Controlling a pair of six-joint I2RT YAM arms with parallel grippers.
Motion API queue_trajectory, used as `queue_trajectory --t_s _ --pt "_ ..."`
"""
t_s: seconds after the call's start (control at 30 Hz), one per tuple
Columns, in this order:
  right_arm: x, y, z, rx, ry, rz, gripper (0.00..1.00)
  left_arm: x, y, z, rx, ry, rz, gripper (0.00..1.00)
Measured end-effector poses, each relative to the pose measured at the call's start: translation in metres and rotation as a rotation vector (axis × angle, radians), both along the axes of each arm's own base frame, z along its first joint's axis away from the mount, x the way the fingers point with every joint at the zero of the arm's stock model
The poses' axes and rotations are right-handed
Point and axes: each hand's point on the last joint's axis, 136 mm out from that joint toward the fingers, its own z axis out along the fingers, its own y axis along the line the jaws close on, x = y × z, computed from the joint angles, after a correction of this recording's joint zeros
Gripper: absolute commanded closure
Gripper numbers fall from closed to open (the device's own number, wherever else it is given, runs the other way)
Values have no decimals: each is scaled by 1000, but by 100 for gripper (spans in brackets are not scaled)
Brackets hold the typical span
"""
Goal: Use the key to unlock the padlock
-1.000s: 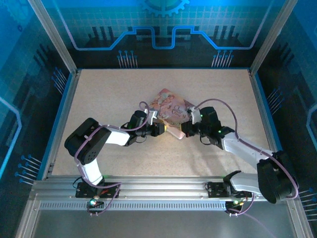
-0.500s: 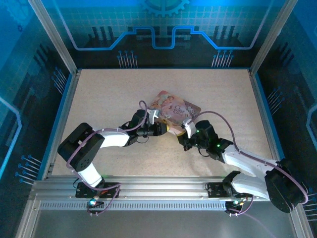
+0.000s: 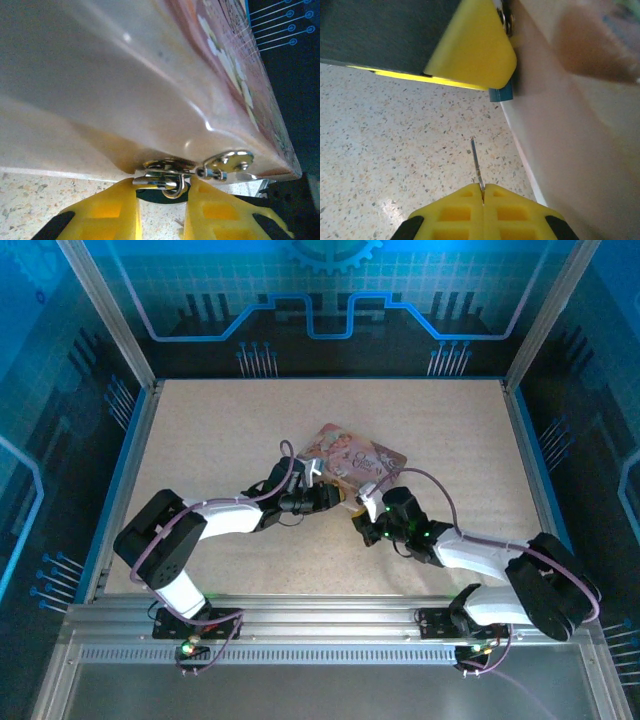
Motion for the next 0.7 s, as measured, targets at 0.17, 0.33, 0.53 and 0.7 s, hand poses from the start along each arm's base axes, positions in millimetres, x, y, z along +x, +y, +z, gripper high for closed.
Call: queue_trajectory --t_s 0.17,0.33,0.53,0.7 --pt "4 2 -6 -1 2 -3 100 0 0 3 -3 -3 2 89" --pt "7 3 -6 9 -4 -11 100 0 0 2 -5 7 6 90" --pt "12 -1 -5 16 -3 -34 100 -1 0 2 -9 15 11 90" --pt "15 -5 -5 20 2 -51 100 -1 -1 2 -10 17 10 91"
